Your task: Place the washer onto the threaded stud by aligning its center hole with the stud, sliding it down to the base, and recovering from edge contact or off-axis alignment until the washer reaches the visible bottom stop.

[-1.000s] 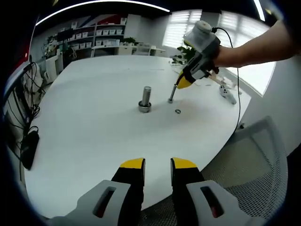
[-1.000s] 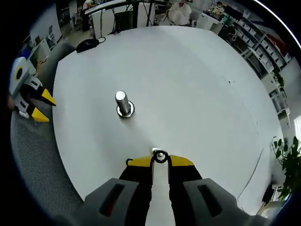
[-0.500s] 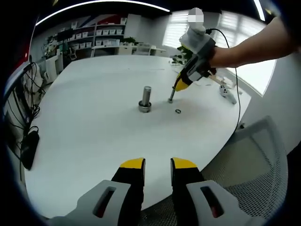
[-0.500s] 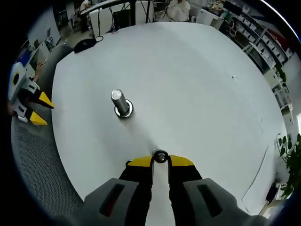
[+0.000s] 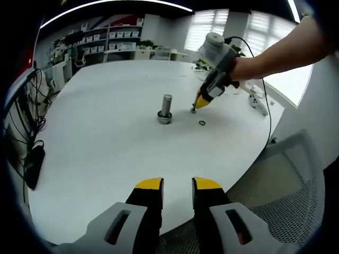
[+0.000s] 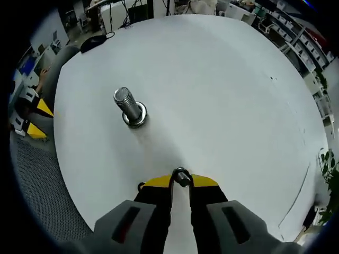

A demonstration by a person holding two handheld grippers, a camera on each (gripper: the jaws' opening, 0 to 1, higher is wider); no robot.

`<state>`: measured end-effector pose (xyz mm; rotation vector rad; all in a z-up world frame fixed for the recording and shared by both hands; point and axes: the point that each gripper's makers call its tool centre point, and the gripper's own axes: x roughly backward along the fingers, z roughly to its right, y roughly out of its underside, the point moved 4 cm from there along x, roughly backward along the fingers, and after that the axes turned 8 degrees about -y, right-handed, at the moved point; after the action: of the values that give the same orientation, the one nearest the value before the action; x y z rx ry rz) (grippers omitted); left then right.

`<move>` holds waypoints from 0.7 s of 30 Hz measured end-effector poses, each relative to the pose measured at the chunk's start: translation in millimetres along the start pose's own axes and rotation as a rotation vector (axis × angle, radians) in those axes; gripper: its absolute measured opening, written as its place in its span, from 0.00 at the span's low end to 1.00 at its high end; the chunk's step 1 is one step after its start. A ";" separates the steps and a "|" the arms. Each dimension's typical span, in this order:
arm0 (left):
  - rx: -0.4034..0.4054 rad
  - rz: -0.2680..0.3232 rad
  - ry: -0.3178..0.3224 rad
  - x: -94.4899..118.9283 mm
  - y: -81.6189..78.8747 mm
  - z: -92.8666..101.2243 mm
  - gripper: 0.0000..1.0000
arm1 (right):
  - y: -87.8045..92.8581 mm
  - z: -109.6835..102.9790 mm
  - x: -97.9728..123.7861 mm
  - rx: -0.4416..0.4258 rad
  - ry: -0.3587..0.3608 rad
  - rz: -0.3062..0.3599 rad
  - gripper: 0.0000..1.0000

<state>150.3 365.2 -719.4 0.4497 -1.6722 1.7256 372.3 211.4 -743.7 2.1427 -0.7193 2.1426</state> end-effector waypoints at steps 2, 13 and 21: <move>0.000 0.000 0.002 0.0 0.0 0.3 0.19 | 0.8 -0.3 -1.3 -0.013 -0.004 -0.005 0.14; -0.004 -0.006 0.009 -0.6 0.9 1.4 0.19 | 0.3 -0.4 -6.7 -0.028 -0.014 0.010 0.15; -0.005 -0.004 0.006 -0.5 0.9 1.0 0.19 | 0.0 0.4 -6.6 -0.031 -0.017 0.016 0.16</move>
<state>149.9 364.1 -720.3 0.4448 -1.6693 1.7179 373.0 213.2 -750.0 2.1496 -0.7683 2.1089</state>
